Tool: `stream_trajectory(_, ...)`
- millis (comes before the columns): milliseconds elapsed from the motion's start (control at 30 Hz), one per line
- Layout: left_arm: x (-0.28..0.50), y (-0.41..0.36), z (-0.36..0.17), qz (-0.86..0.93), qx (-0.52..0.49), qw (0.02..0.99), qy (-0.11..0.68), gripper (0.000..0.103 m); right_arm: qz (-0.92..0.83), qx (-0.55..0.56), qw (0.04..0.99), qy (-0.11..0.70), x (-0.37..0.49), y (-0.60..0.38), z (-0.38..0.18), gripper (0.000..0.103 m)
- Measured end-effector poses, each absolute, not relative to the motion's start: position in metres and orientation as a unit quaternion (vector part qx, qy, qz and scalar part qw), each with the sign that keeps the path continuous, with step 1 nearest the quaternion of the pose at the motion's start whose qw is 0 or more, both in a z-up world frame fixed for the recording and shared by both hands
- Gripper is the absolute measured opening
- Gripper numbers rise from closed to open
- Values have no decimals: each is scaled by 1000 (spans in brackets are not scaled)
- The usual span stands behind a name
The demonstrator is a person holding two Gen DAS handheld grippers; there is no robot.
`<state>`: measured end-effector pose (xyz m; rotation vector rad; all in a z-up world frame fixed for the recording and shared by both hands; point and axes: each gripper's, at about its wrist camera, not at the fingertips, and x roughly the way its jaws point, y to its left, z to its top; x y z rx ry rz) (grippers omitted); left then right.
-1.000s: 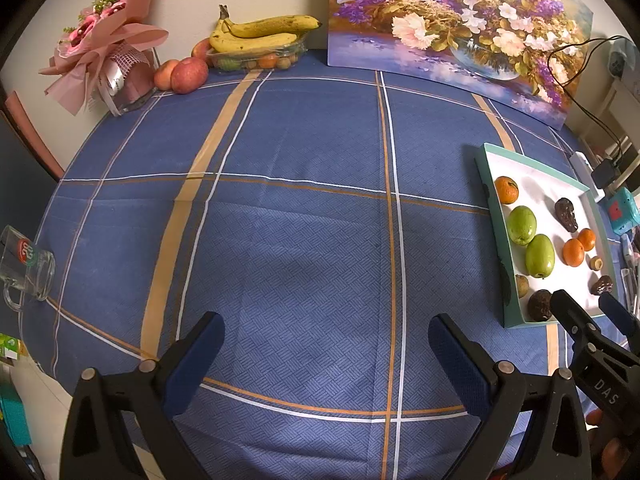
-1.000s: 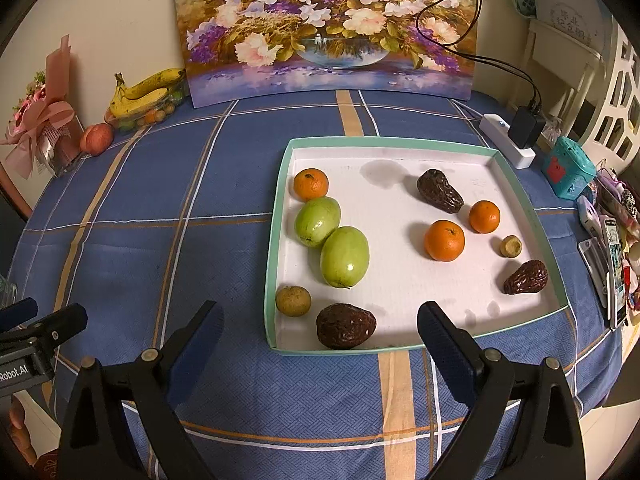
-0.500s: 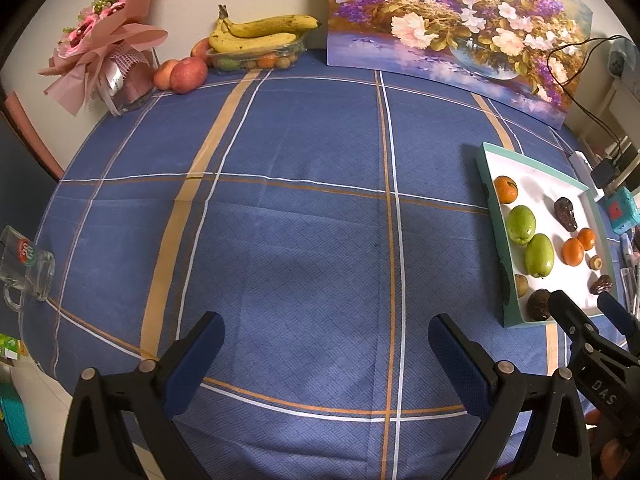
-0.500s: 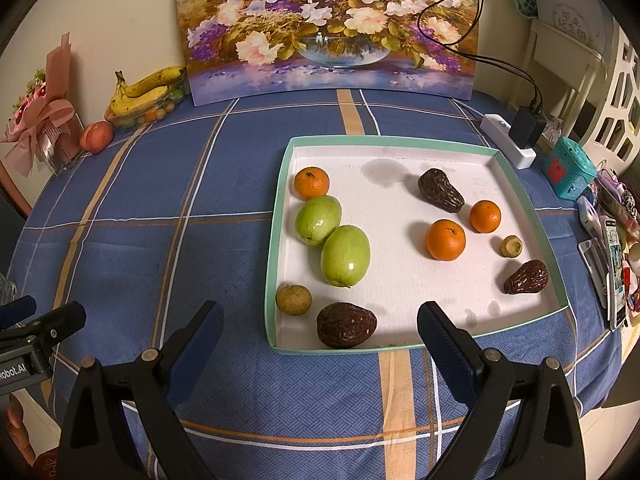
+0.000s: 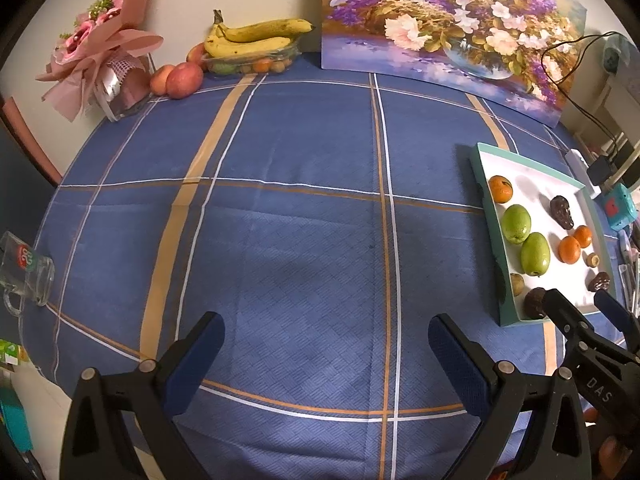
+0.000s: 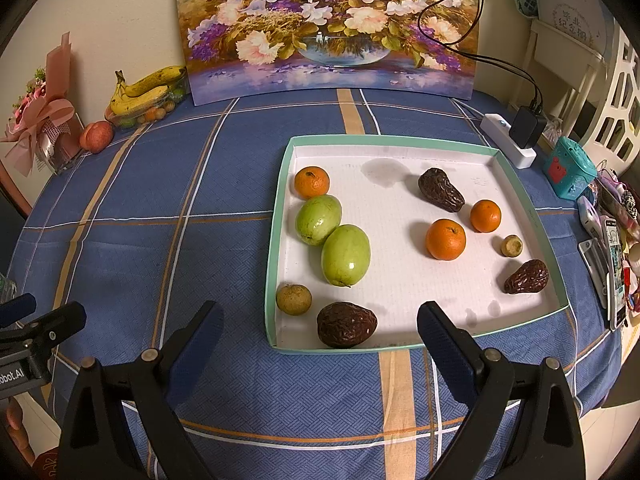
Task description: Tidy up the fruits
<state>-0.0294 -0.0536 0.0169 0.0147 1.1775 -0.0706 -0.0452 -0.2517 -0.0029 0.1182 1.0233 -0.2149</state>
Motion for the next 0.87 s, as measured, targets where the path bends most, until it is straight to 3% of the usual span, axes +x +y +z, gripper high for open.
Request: stream_trajectory(867,-32,-54,18,-21,16,834,551,103,-107,60,864,488,-45,-255,-2,97)
